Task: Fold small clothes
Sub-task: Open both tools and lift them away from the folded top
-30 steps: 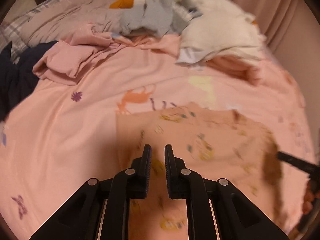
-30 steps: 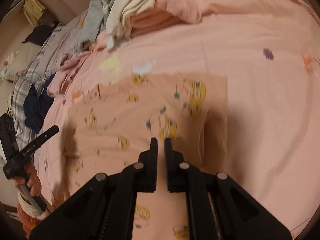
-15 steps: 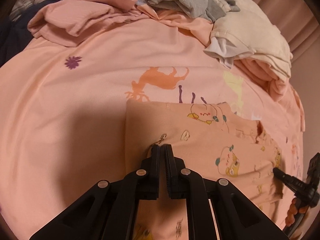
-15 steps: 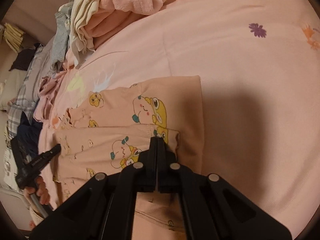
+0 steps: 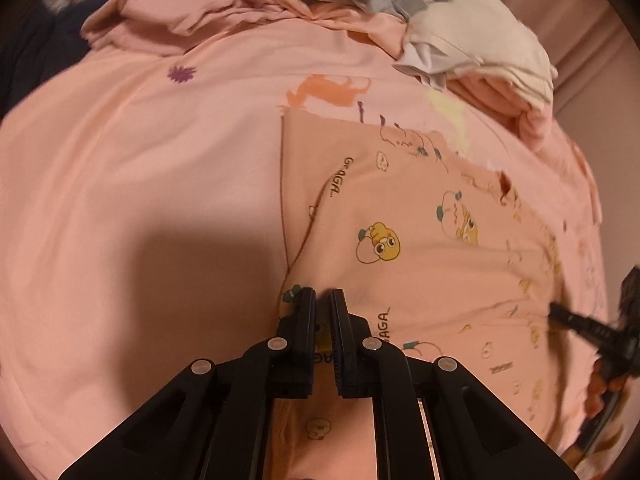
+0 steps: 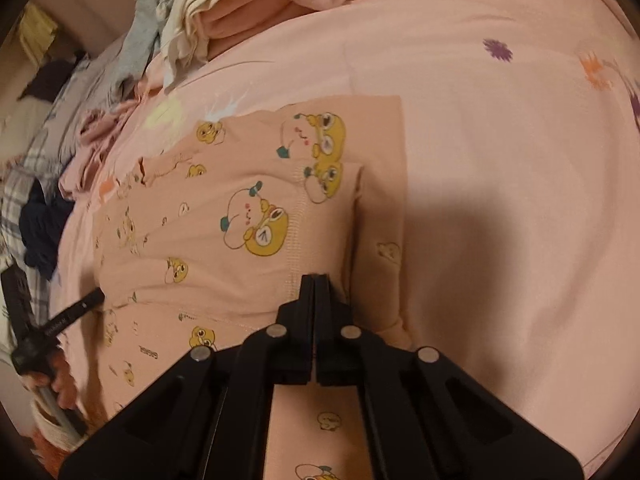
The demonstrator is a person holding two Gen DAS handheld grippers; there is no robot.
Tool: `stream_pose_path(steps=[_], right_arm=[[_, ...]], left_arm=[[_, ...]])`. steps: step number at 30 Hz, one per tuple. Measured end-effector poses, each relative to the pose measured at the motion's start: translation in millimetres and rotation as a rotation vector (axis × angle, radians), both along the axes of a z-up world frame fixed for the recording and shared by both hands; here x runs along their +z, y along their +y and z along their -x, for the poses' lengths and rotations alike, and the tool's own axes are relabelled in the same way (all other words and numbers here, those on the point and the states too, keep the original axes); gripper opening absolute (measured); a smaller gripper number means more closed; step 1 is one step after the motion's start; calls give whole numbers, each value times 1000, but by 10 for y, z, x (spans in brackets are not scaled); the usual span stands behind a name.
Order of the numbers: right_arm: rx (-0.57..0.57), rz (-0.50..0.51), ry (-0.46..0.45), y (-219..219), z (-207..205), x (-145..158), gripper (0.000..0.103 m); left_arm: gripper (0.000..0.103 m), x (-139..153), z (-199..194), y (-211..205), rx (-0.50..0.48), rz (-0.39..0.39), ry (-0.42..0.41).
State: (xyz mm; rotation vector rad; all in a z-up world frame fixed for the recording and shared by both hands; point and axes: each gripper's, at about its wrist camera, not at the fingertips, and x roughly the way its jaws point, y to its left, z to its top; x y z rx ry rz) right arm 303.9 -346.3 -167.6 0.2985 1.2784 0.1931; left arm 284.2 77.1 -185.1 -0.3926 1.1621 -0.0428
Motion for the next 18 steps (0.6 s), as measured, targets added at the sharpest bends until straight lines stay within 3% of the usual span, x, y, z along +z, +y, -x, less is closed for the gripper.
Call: stream_pose_path(steps=[4,8,9,11,12,13,14,16,18], right_arm=[[-11,16,15,-4,62,27,0],[23,-81,38,76,276,239,24],[28,-96,33,69,338,284,25],[33,-110,-1,-18,553,469,28],[33,-111,-17,-42,635,540,30],[34,-113,-28,-83,709,595,37],[39,-116,-40,-138,832,685,48],[40,-120,-55,-213,1005,775,60],[29,-110,-73,-289,1167,841,60]], left_arm=[[10,140,80,-44,-16,-7,35],[12,437,448,-56,-43,43,14],[15,537,573,-26,-49,59,0],[41,676,748,24,-50,78,-22],[61,758,879,52,-52,83,-41],[70,803,935,57,-49,78,-56],[70,867,1052,71,-39,64,-82],[70,941,1225,70,-29,32,-106],[70,974,1364,46,-29,-11,-109]])
